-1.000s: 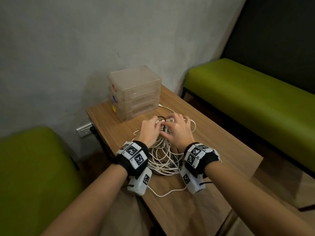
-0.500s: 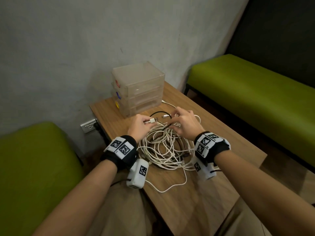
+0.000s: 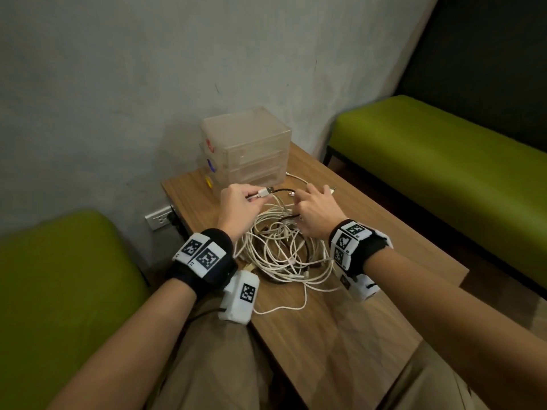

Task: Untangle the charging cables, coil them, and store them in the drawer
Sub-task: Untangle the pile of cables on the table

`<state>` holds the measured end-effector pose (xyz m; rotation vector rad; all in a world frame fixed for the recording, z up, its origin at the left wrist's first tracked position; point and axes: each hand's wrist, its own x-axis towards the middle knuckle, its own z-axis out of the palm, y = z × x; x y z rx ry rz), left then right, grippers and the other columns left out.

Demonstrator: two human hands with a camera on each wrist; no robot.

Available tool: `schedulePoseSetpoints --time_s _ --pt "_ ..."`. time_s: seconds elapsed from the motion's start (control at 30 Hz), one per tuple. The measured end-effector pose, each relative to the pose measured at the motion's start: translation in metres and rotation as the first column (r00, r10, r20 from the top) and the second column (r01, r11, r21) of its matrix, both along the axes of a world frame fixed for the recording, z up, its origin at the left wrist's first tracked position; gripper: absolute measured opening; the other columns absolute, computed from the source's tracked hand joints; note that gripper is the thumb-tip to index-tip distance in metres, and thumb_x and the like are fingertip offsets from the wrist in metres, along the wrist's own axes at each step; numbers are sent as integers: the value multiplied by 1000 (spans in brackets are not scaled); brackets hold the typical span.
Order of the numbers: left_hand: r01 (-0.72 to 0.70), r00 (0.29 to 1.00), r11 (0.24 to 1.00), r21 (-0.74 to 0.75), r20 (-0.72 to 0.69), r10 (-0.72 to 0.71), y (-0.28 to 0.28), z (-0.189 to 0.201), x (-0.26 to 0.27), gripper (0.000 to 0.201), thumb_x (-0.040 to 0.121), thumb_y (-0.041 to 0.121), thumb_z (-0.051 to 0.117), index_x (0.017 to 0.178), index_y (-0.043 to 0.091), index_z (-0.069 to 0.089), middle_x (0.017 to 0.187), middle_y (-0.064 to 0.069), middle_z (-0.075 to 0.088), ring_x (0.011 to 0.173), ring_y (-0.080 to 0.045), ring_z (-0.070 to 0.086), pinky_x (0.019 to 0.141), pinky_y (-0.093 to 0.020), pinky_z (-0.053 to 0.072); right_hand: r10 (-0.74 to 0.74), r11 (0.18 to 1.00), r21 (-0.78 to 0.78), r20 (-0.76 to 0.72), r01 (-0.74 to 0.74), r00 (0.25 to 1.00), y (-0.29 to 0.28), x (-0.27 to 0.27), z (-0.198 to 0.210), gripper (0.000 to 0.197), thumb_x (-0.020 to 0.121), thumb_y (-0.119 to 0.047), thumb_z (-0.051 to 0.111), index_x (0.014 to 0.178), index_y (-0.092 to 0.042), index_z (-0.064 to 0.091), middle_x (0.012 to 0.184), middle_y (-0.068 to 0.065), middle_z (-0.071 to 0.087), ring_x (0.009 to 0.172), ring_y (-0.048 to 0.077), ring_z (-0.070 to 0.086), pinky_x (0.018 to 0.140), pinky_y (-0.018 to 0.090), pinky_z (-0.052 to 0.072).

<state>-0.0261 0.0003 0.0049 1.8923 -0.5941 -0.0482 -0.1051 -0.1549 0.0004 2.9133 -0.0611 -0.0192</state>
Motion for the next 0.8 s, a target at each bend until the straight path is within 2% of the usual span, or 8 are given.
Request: schedulePoseSetpoints --time_s 0.13,0.27,0.37,0.47,0.53,0.67,0.73,0.8 --pt "-5 1000 1000 -31 -15 4 -15 6 -7 18 76 17 73 91 7 73 79 -1 71 65 -6 57 56 -5 39 -40 980 198 91 21 995 14 2 -4 38 90 -49 44 103 -18 61 110 -1 61 100 19 42 88 44 31" --pt "-42 998 997 -60 48 45 -20 13 -10 12 75 16 74 83 7 75 72 -10 70 67 -21 61 63 -30 46 -302 901 364 132 237 944 20 4 -15 22 89 -41 54 88 -22 64 95 -1 67 103 23 48 95 50 32" --pt "-104 993 985 -139 37 110 -13 12 -3 11 75 13 73 77 3 73 68 -12 66 63 -17 52 60 -33 42 -337 887 365 92 283 937 19 8 -13 20 88 -39 56 87 -24 68 88 0 68 101 22 52 98 56 30" --pt "-136 983 979 -154 99 153 -7 9 -1 20 75 15 73 71 -4 69 68 -23 64 59 -26 50 60 -41 45 -253 941 254 88 224 963 24 12 -6 21 91 -33 53 90 -17 66 88 2 67 96 24 54 93 51 30" --pt "-127 983 975 -184 111 148 -8 10 -7 19 77 16 72 74 -3 70 67 -23 63 60 -31 53 59 -41 45 -188 971 162 69 175 980 29 10 -2 16 95 -25 47 97 -14 58 88 3 66 94 26 56 93 50 29" --pt "-24 992 996 -83 -122 14 -10 -3 -11 23 82 24 68 65 9 65 57 -7 58 51 -5 46 52 -23 39 -225 947 252 76 199 971 29 -1 -2 18 96 -19 43 111 -10 44 88 5 67 89 28 60 100 54 30" --pt "31 970 997 -76 -238 -48 -13 -14 -19 15 78 26 71 71 14 69 62 -3 63 56 -7 52 56 -24 40 -231 941 277 102 195 968 30 -2 1 17 95 -14 41 111 -9 44 90 7 67 93 30 59 100 54 30" --pt "32 968 993 -118 -242 -60 -18 -19 -28 10 77 25 71 78 15 72 71 -2 69 65 -11 60 62 -25 45 -219 940 291 122 176 968 32 -2 3 21 94 -13 43 114 -9 46 99 9 66 104 29 53 100 52 29"
